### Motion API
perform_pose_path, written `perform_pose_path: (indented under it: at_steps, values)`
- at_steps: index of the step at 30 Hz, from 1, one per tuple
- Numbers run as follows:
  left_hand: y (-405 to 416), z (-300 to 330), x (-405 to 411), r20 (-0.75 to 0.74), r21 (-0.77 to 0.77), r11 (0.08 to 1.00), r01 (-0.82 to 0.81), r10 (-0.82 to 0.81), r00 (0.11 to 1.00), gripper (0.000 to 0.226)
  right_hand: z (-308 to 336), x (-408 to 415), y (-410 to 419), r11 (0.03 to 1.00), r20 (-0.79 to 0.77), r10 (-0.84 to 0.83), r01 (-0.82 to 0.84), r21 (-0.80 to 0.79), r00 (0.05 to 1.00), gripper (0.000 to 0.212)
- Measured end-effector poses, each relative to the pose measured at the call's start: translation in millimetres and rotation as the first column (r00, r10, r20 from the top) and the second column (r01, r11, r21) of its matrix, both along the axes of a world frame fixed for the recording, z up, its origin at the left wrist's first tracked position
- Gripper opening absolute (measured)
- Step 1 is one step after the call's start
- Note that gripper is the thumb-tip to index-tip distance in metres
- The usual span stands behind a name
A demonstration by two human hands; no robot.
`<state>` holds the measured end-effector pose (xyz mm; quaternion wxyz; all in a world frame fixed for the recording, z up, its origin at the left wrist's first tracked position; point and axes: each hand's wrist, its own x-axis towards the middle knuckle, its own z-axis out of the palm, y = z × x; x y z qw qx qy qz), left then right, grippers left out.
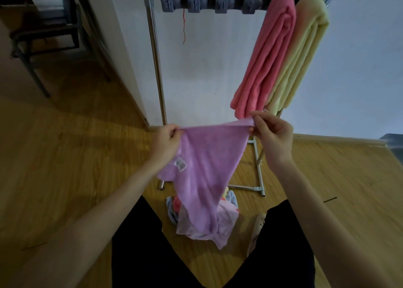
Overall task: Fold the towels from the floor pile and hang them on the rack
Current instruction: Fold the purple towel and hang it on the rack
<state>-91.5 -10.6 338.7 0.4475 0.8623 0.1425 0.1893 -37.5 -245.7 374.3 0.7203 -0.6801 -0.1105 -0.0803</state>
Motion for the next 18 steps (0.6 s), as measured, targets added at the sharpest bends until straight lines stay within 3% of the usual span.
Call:
perform_pose_path:
  at_steps: [5, 9, 13, 15, 18]
  values:
    - [-3, 25, -7, 0.091, -0.096, 0.994, -0.054, 0.063, 0.994, 0.018, -42, -20, -13, 0.974, -0.011, 0.114, -0.114, -0.195, 0.993, 0.017]
    - [-8, 35, -12, 0.112, -0.073, 0.995, -0.074, 0.082, 0.99, 0.018, -65, -32, -12, 0.865, 0.0, 0.223, -0.198, -0.461, 0.975, 0.023]
    - [-10, 36, -13, 0.097, -0.097, 0.989, -0.115, 0.124, 0.988, 0.018, -81, -45, 4, 0.811, 0.225, 0.154, 0.007, -0.584, 0.962, 0.011]
    - [-9, 38, -15, 0.08, -0.146, 0.979, -0.141, 0.154, 0.985, 0.019, -88, -52, 12, 0.812, 0.338, 0.089, 0.129, -0.569, 0.937, 0.011]
    - [-6, 36, -16, 0.044, -0.186, 0.965, -0.183, 0.194, 0.98, 0.019, -95, -65, 22, 0.848, 0.441, 0.086, 0.166, -0.503, 0.894, 0.01]
